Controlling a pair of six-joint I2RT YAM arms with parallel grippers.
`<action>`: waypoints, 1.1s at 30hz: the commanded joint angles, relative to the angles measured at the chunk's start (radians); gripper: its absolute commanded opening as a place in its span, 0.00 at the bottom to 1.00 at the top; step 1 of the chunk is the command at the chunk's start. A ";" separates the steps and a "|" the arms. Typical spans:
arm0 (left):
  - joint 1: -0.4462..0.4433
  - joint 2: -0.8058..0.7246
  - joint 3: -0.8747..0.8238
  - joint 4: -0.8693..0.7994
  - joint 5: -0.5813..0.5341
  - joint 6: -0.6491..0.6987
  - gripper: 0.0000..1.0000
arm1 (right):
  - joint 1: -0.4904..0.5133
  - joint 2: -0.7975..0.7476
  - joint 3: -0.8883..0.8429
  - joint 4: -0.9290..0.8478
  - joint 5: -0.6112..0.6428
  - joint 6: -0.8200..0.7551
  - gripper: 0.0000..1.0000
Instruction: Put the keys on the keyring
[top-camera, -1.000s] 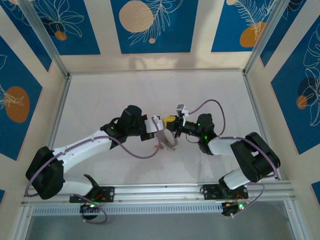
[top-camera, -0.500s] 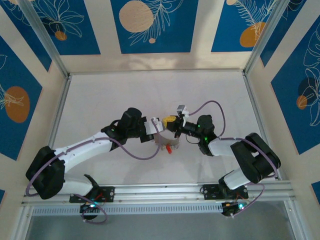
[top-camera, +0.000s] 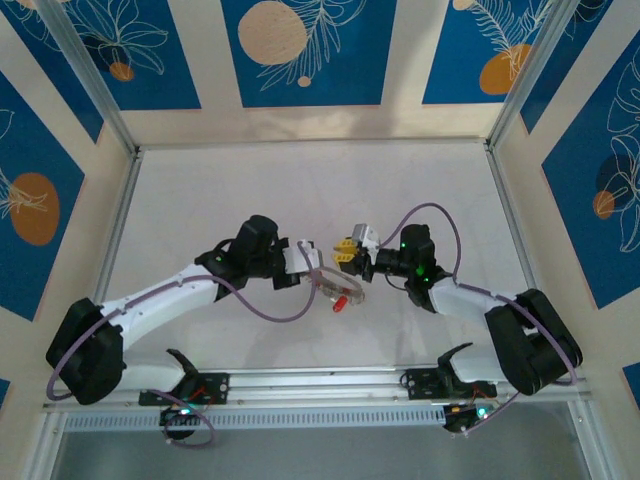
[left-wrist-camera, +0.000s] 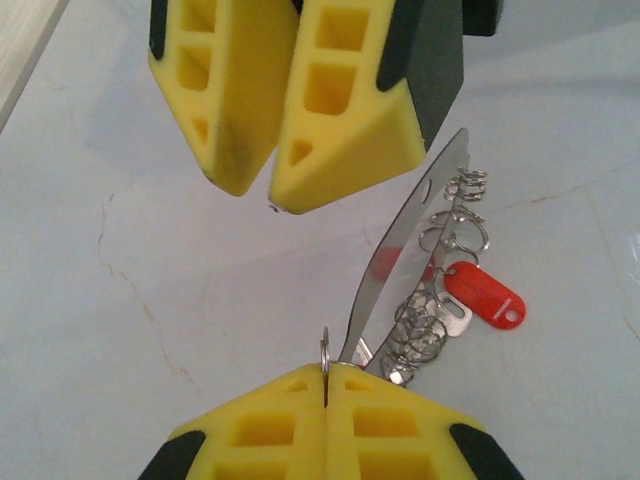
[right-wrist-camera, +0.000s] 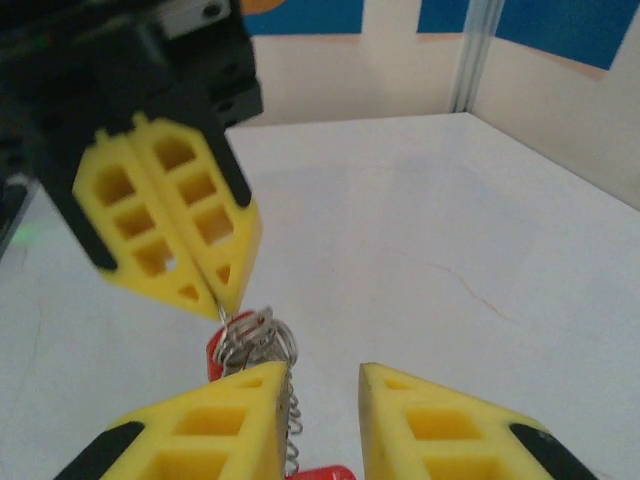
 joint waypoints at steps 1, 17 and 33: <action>0.019 -0.036 0.038 -0.067 0.067 0.053 0.00 | 0.000 -0.018 0.039 -0.114 -0.043 -0.200 0.29; 0.035 -0.042 0.063 -0.184 0.177 0.165 0.00 | 0.034 0.126 0.203 -0.310 -0.204 -0.614 0.29; 0.064 -0.043 0.085 -0.261 0.257 0.233 0.00 | 0.098 0.221 0.279 -0.399 -0.311 -0.793 0.32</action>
